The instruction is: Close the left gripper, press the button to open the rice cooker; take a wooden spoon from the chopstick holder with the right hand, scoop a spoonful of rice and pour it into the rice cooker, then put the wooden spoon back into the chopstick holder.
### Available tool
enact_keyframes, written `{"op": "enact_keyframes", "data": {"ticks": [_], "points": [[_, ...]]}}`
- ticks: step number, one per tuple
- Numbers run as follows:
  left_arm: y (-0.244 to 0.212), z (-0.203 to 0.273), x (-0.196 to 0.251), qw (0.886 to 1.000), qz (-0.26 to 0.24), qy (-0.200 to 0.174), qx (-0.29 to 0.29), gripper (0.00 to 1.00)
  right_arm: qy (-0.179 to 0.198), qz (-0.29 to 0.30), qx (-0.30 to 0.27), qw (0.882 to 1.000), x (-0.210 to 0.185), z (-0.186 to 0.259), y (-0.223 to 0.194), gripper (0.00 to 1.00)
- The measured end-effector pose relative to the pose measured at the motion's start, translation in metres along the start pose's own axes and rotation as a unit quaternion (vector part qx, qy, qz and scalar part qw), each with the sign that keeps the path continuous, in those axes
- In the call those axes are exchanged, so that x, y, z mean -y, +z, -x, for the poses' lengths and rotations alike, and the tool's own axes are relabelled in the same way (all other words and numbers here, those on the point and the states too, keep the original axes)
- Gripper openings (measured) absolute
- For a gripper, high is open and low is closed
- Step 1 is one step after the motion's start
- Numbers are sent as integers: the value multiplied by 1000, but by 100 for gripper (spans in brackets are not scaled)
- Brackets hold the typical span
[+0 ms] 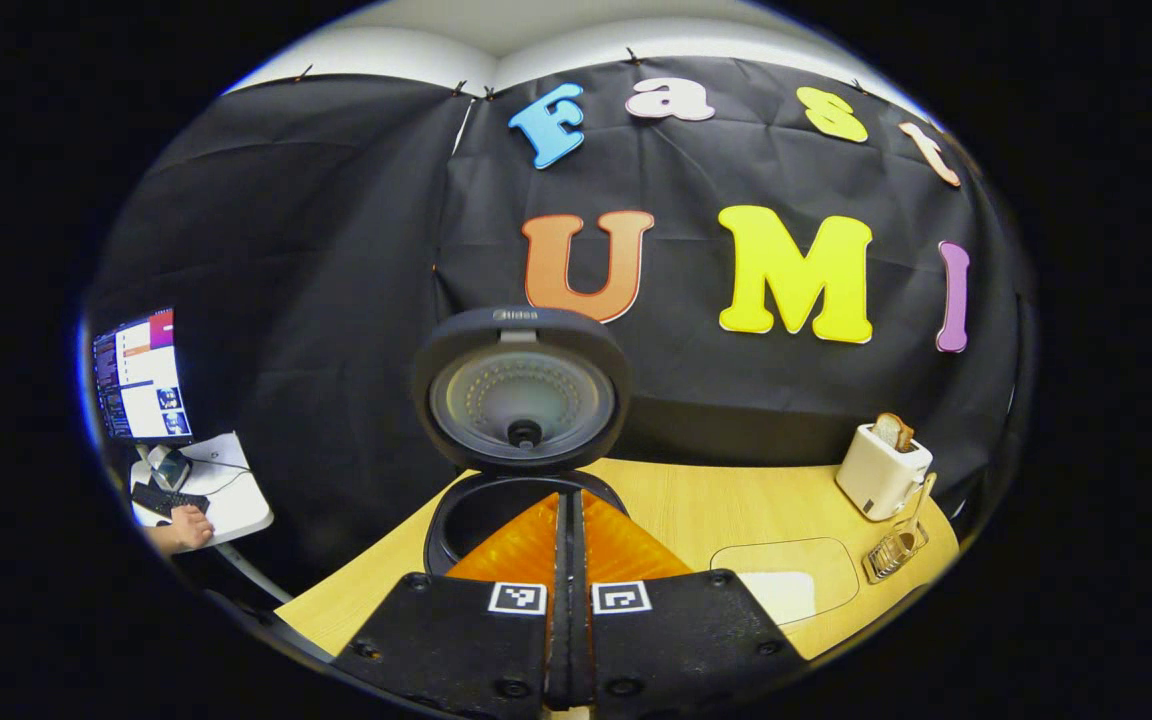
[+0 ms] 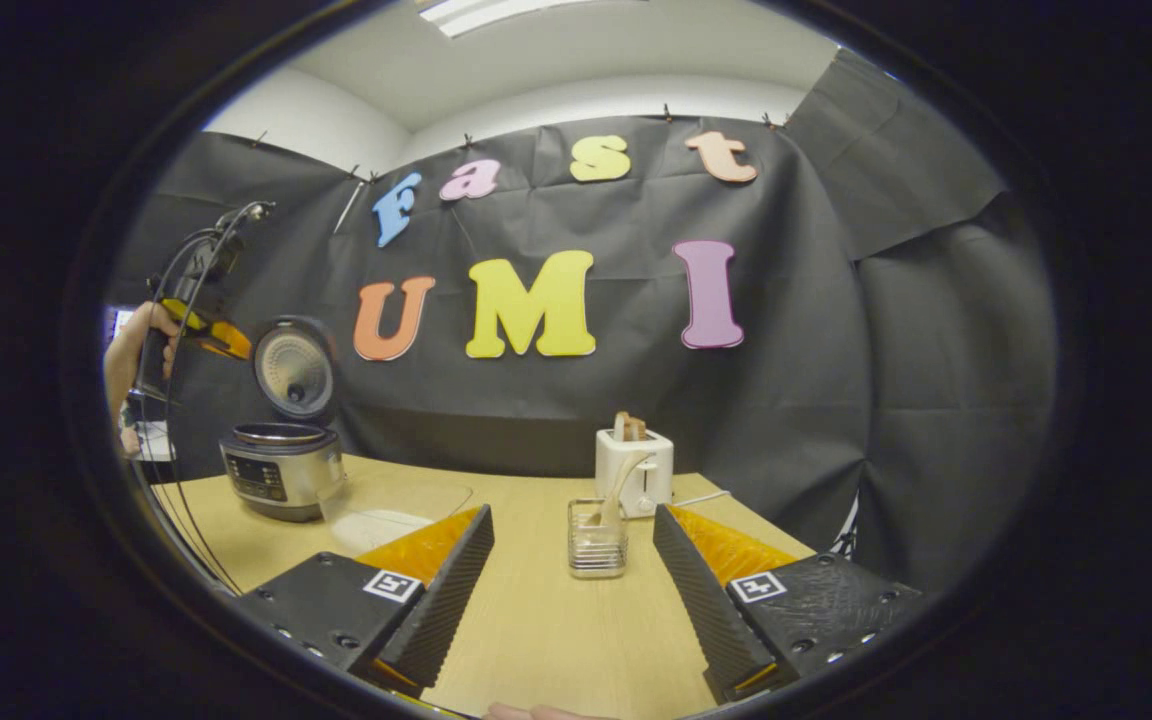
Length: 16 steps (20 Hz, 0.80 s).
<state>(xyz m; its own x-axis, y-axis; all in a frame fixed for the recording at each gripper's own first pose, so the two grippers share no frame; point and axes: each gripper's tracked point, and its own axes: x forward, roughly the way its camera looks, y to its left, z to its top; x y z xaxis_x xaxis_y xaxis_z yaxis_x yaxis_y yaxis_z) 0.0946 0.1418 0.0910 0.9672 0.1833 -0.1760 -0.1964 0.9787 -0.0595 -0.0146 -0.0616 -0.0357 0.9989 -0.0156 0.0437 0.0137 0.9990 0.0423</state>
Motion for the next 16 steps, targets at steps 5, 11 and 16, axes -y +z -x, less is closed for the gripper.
{"op": "enact_keyframes", "data": {"ticks": [5, 11, 16], "points": [[-3, 20, 28, 999, 8, -48, 25, 10, -5, 2, -13, 1000, 5, -7, -7, 96], [-20, 37, 60, 995, -27, -78, 52, 49, -13, 3, -31, 999, 13, -28, -17, 96], [-42, 44, 80, 993, -39, -99, 53, 85, -13, 1, -48, 999, 24, -59, -23, 96]]}}
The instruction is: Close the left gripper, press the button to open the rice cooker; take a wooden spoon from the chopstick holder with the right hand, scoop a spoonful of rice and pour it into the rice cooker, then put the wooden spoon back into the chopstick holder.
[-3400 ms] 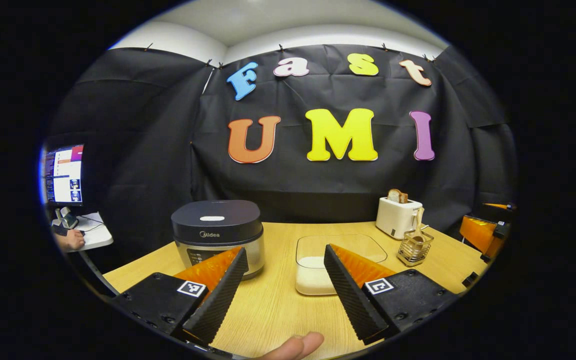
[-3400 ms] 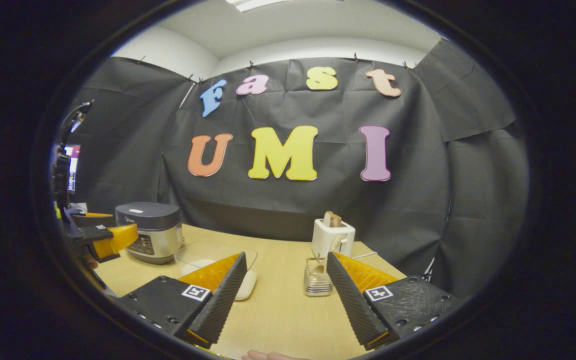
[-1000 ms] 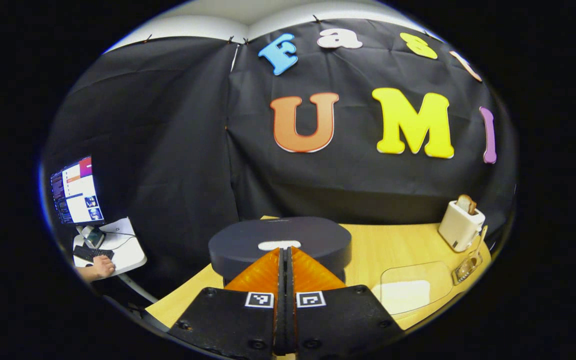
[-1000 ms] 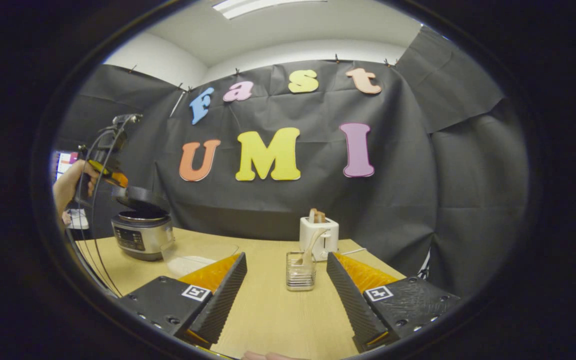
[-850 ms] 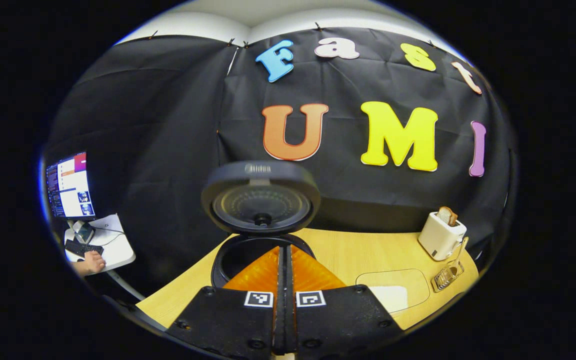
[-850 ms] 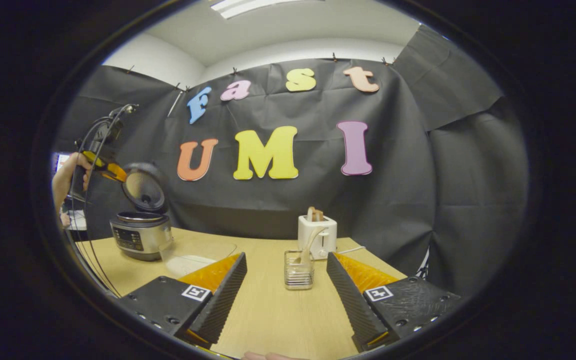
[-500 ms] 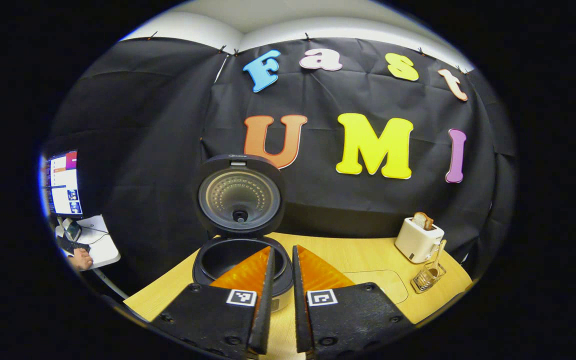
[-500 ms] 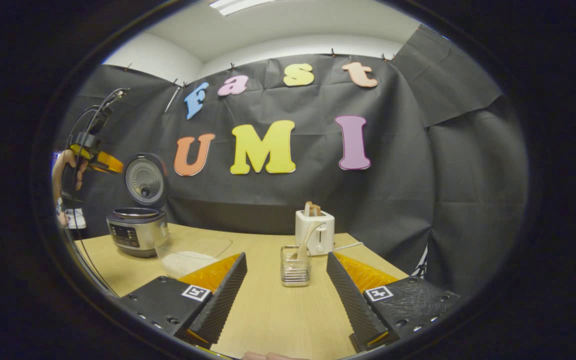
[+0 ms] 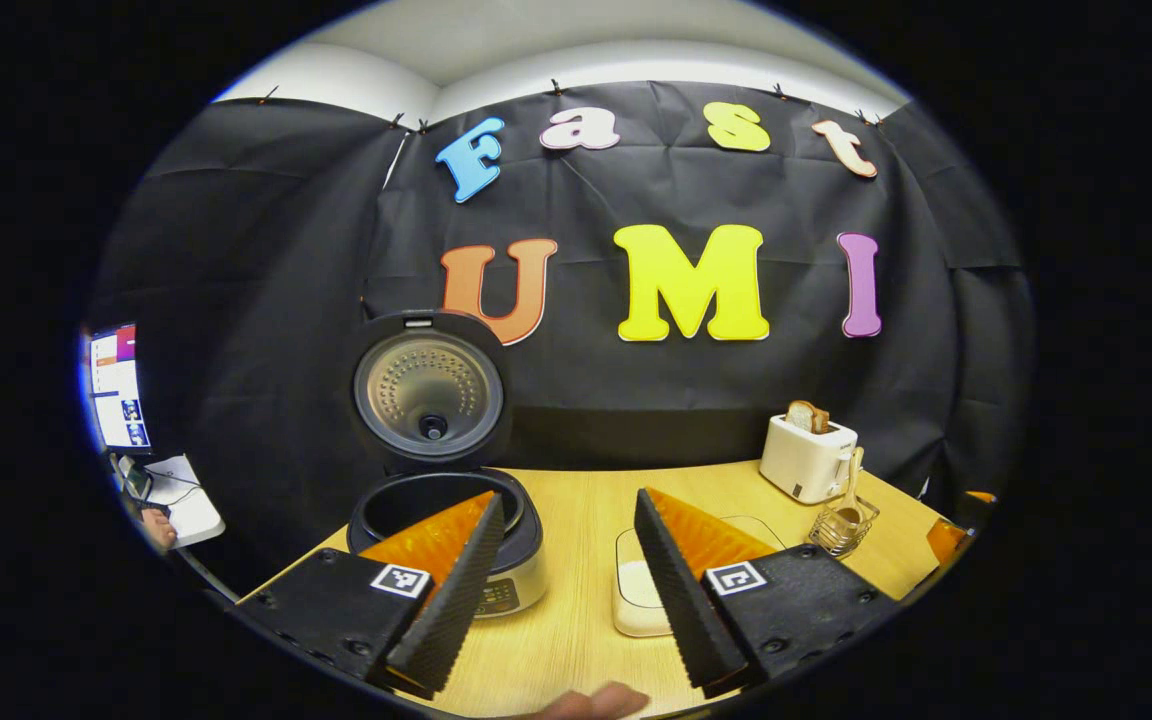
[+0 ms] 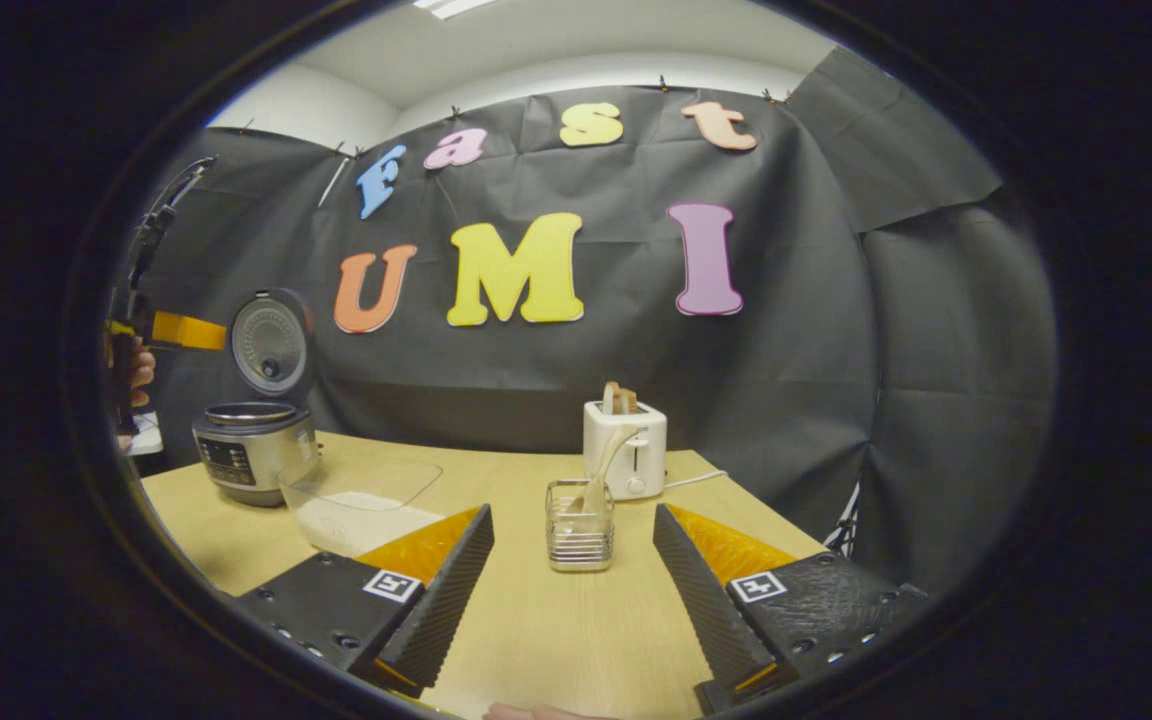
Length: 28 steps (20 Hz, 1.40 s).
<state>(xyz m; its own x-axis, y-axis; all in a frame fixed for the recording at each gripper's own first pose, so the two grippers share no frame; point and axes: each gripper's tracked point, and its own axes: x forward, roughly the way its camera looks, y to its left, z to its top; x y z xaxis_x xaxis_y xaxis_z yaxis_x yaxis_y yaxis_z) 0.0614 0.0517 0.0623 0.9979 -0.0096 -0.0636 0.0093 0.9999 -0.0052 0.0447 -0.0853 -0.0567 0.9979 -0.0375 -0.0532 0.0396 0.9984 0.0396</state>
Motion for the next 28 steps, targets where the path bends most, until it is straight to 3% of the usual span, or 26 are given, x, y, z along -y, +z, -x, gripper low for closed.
{"op": "enact_keyframes", "data": {"ticks": [1, 2, 5, 6, 8, 14, 21, 24, 25, 28], "points": [[-6, -1, 3, 1000, -6, -5, -5, 97, -5, 0, -6, 1000, 5, -8, -2, 96], [-13, -2, 3, 1000, -5, -5, -5, 100, -8, -2, -12, 1000, 9, -18, -3, 97], [-20, -1, 0, 1000, 8, 7, 9, 100, -12, -6, -25, 1000, 17, -45, -2, 97], [-20, -1, -4, 1000, 10, 15, 19, 96, -14, -5, -28, 999, 20, -56, 0, 96], [-20, 2, -7, 999, 12, 18, 36, 100, -16, -4, -36, 999, 27, -79, 1, 96], [-22, 7, -5, 997, 8, 18, 80, 100, 14, -4, -91, 996, 28, -158, -5, 96], [-51, -1, -12, 996, -47, 31, 67, 99, 38, -30, -151, 987, 15, -231, -18, 95], [-64, -7, -27, 996, -48, 55, 44, 96, 26, -39, -175, 983, 16, -252, -23, 95], [-63, -7, -25, 997, -41, 48, 47, 100, 27, -38, -182, 982, 14, -256, -24, 96], [-76, -14, -16, 999, -4, 13, 29, 99, 18, -26, -211, 977, 16, -273, -30, 95]]}}
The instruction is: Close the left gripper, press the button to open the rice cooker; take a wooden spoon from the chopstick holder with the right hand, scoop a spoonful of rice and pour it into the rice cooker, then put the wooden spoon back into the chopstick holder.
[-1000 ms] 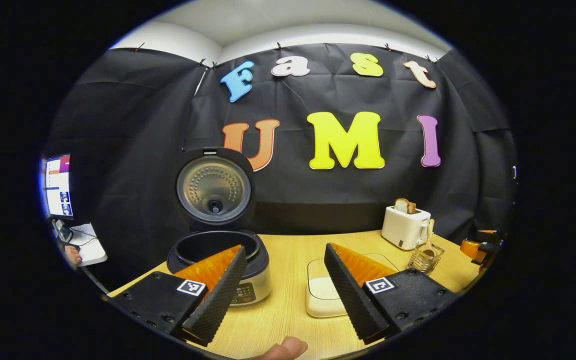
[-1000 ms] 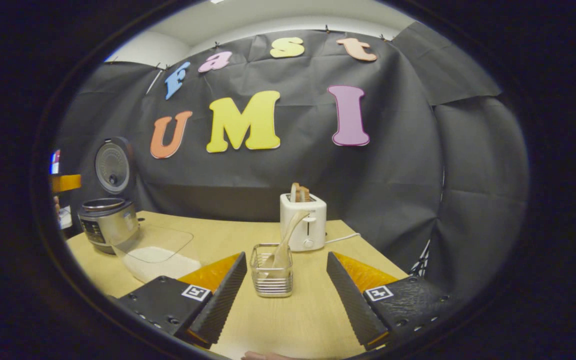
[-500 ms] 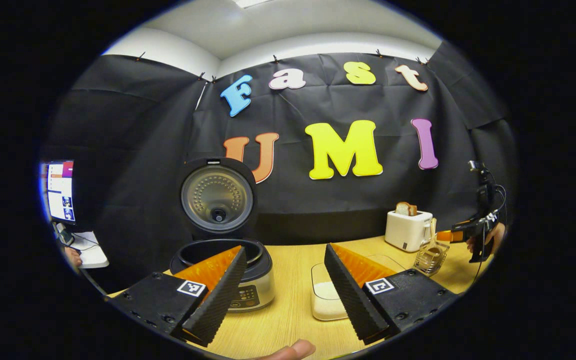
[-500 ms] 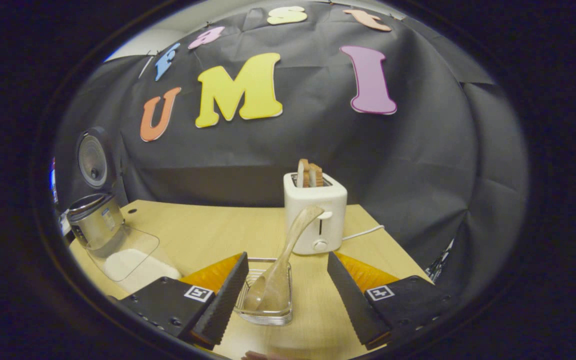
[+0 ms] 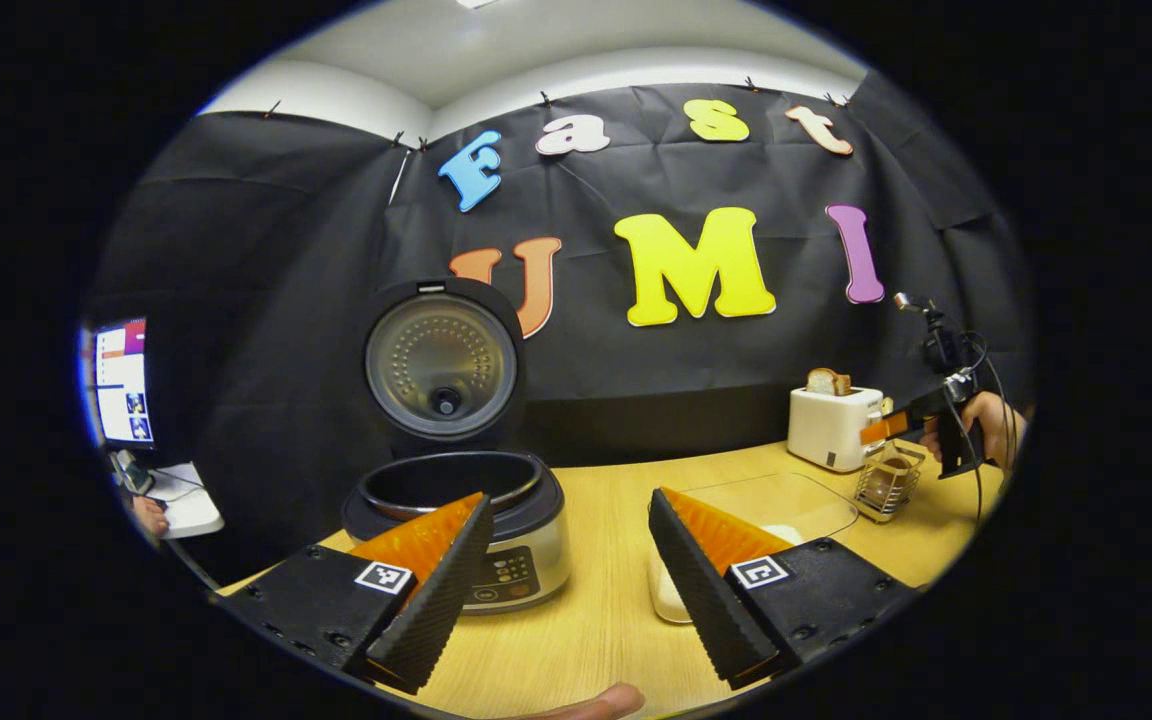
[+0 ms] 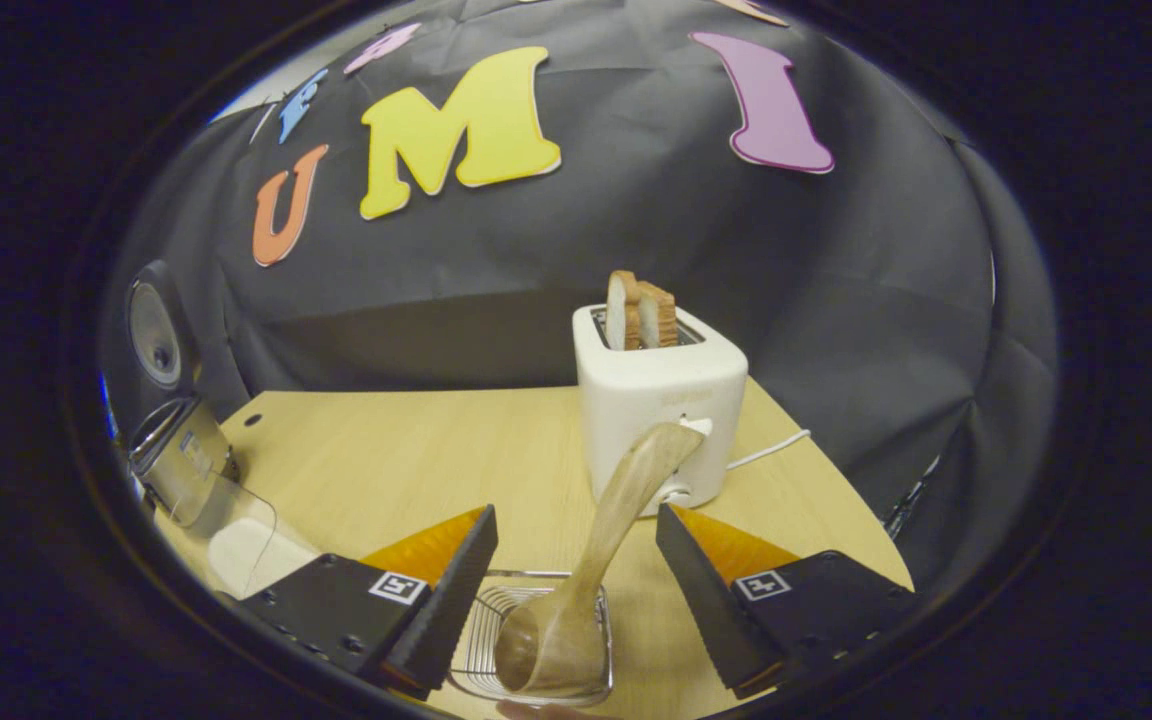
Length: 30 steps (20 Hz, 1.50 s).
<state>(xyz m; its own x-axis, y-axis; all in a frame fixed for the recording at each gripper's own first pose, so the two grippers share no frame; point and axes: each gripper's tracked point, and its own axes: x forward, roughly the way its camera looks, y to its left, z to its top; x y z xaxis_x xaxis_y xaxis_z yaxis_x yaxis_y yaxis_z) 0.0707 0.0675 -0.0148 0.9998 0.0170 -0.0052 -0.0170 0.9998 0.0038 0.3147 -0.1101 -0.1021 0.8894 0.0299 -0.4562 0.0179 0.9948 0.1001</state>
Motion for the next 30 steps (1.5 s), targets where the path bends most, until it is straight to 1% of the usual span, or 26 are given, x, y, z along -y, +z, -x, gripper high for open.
{"op": "enact_keyframes", "data": {"ticks": [1, 3, 5, 6, 9, 10, 11, 12, 13, 14, 15, 18, 19, 20, 21, 22, 23, 24, 25, 27, 29, 30], "points": [[-5, -2, 1, 1000, 11, -3, -10, 99, -2, 0, -13, 1000, 1, -5, -2, 95], [-5, 0, -7, 1000, 21, 1, -15, 100, -3, -12, -40, 999, 1, -13, -9, 95], [-2, 5, -11, 1000, 18, 6, -8, 99, 0, -25, -57, 998, -2, -16, -12, 90], [-2, 5, -11, 1000, 16, 7, -4, 100, -5, -35, -61, 998, -1, -19, -12, 86], [-9, 9, -10, 1000, 15, 5, -15, 99, -24, -57, -96, 993, 2, -31, -26, 84], [-9, 12, -12, 1000, 11, 9, -15, 99, -19, -71, -98, 992, 0, -26, -23, 70], [-6, 13, -15, 1000, 6, 11, -10, 100, -15, -83, -98, 992, -3, -29, -23, 65], [-4, 14, -17, 1000, 2, 12, -8, 99, -19, -89, -96, 991, -1, -28, -21, 54], [-2, 15, -18, 1000, 0, 13, -4, 99, -22, -88, -93, 991, 0, -26, -20, 48], [-1, 17, -17, 1000, 1, 13, -2, 99, -28, -82, -93, 992, 0, -24, -20, 46], [-1, 17, -16, 1000, 2, 11, -1, 99, -38, -75, -93, 992, 3, -23, -21, 46], [2, 20, -19, 1000, -1, 11, 1, 99, -35, -83, -92, 992, 0, -17, -21, 15], [4, 20, -21, 1000, -1, 11, 3, 99, -38, -83, -92, 992, 2, -18, -22, 15], [5, 22, -21, 1000, -1, 12, 5, 99, -29, -95, -91, 991, -1, -12, -20, 21], [7, 22, -21, 1000, 0, 12, 7, 99, -26, -101, -85, 991, -2, -16, -20, 16], [7, 23, -22, 1000, 3, 12, 8, 99, -15, -112, -84, 990, -7, -16, -19, 15], [8, 24, -23, 1000, 5, 11, 9, 99, -13, -110, -83, 990, -8, -15, -19, 10], [9, 25, -24, 1000, 7, 11, 11, 99, -11, -108, -81, 991, -8, -15, -20, 10], [11, 26, -24, 1000, 7, 11, 12, 99, -18, -108, -76, 991, -7, -12, -18, 4], [15, 29, -26, 1000, 4, 12, 18, 99, -24, -110, -68, 991, -6, -7, -17, 4], [18, 30, -29, 1000, 3, 14, 22, 99, -17, -121, -60, 991, -10, 0, -13, 4], [19, 31, -30, 1000, 4, 15, 24, 99, -19, -122, -55, 991, -10, 4, -9, 4]]}}
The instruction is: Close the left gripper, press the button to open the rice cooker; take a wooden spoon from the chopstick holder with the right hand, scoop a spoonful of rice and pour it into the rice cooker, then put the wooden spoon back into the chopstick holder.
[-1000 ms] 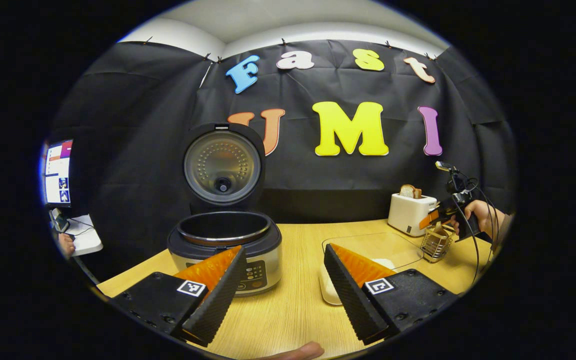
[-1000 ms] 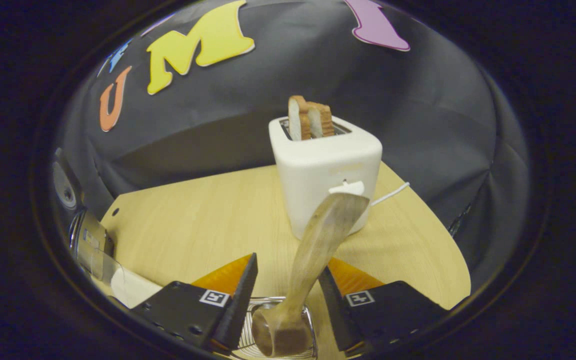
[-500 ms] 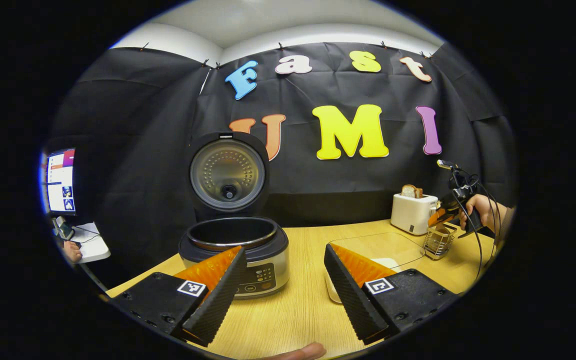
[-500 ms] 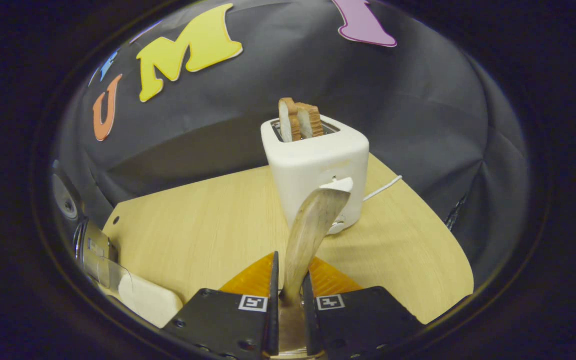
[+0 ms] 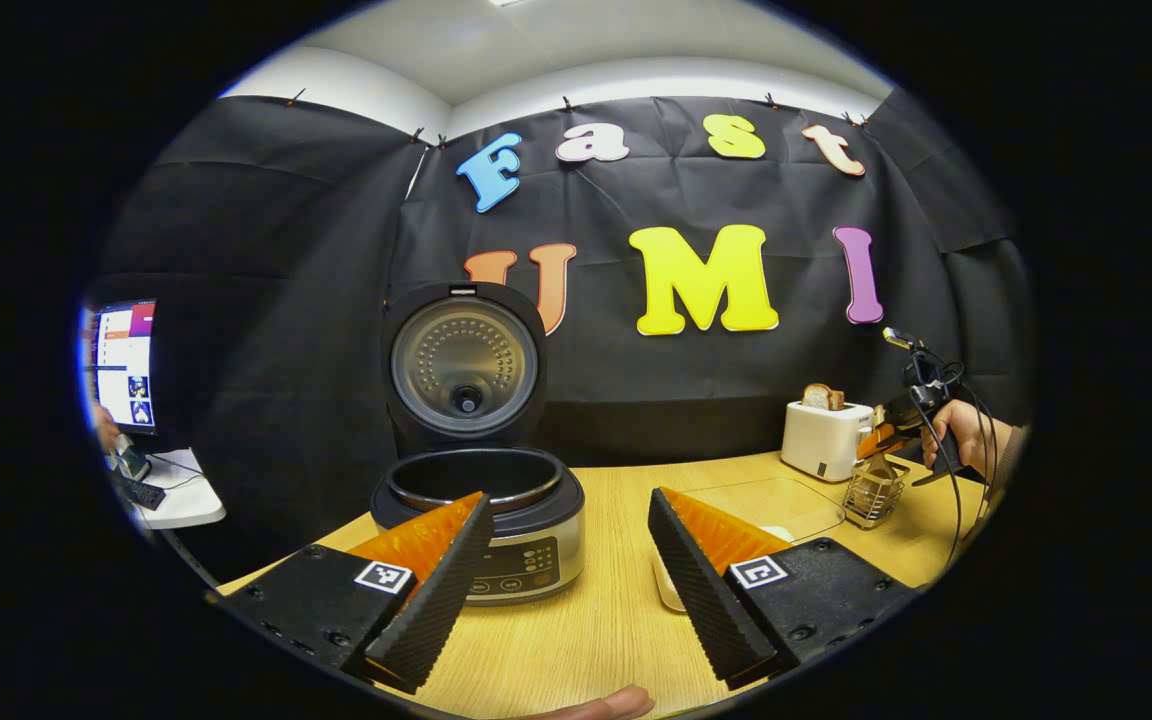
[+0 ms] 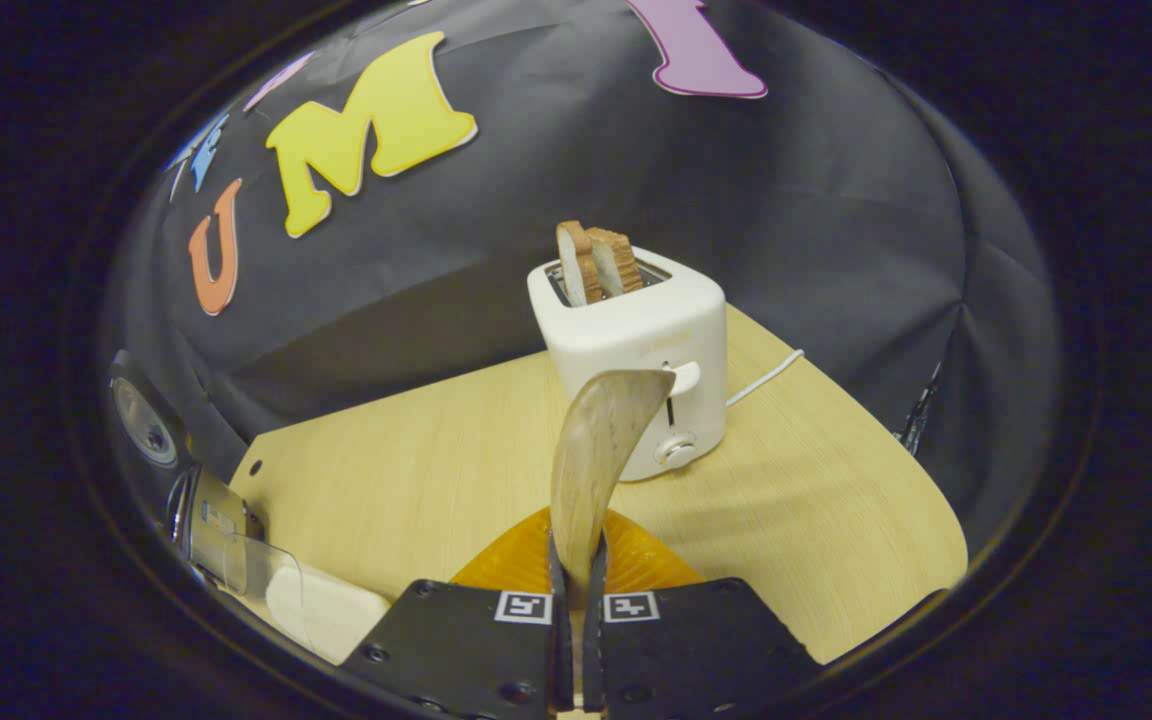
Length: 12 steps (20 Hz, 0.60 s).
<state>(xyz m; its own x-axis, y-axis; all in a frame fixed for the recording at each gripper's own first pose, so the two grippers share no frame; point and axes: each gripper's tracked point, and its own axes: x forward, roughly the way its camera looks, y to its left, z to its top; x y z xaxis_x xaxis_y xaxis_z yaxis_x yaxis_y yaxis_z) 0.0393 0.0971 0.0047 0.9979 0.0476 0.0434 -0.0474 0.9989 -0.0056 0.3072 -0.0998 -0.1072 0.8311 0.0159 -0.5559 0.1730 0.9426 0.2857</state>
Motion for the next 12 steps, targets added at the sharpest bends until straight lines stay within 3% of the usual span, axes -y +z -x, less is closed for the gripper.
{"op": "enact_keyframes", "data": {"ticks": [7, 12], "points": [[5, 5, -10, 1000, 10, 5, 1, 99, -32, 48, 69, 996, -13, 57, 33, 5], [13, 13, -17, 1000, 12, 6, 8, 99, -15, 76, 105, 991, -55, 107, 45, 4]]}}
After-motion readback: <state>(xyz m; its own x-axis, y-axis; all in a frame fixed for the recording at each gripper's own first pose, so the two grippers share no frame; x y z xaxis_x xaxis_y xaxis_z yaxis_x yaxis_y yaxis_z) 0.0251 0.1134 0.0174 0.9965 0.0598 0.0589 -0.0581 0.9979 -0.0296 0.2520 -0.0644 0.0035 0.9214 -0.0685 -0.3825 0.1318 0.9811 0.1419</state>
